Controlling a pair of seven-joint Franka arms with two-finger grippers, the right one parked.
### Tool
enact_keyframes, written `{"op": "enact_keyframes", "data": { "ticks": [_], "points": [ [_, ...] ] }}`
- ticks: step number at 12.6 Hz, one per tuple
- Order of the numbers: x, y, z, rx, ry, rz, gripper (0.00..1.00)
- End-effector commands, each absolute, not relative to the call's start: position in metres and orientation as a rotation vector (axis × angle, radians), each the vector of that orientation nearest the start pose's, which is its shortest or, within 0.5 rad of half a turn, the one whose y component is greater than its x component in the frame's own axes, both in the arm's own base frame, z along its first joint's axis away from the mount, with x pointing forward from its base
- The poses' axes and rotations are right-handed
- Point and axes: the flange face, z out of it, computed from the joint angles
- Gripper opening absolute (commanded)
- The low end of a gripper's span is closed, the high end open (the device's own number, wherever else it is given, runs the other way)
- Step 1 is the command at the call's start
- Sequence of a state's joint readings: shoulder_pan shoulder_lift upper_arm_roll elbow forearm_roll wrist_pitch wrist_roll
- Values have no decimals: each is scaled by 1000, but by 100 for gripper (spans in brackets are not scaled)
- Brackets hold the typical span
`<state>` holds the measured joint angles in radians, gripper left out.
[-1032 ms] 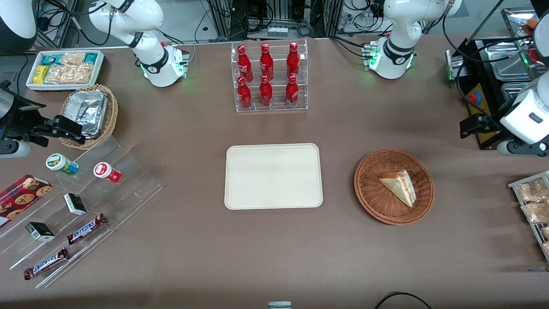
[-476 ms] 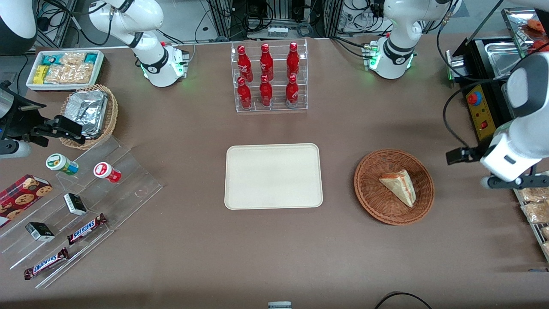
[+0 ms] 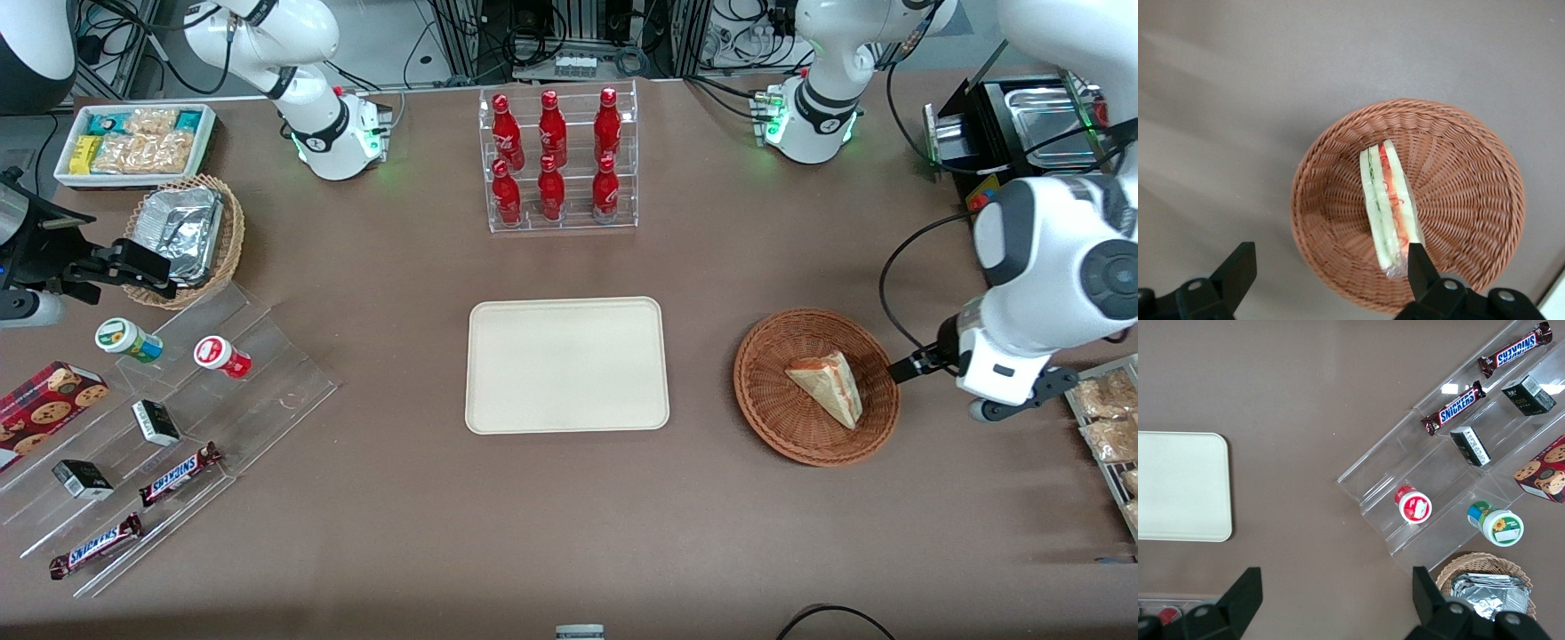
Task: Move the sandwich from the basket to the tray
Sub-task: 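Move the open left gripper down over the sandwich in the basket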
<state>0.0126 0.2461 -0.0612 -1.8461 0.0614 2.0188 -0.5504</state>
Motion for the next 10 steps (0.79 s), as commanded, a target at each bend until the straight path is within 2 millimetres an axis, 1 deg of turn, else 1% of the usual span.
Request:
{"op": "enact_keyframes", "data": {
  "ticks": [1, 2, 3, 6, 8, 10],
  "points": [
    [596, -40, 369, -2931, -949, 20, 100],
    [591, -51, 357, -2920, -994, 15, 100],
    [586, -57, 345, -2913, -1033, 1, 100],
    [573, -63, 314, -2892, -1181, -72, 100],
    [571, -73, 302, -2895, -1193, -81, 100],
    [572, -79, 295, -2898, -1201, -87, 100]
  ]
}}
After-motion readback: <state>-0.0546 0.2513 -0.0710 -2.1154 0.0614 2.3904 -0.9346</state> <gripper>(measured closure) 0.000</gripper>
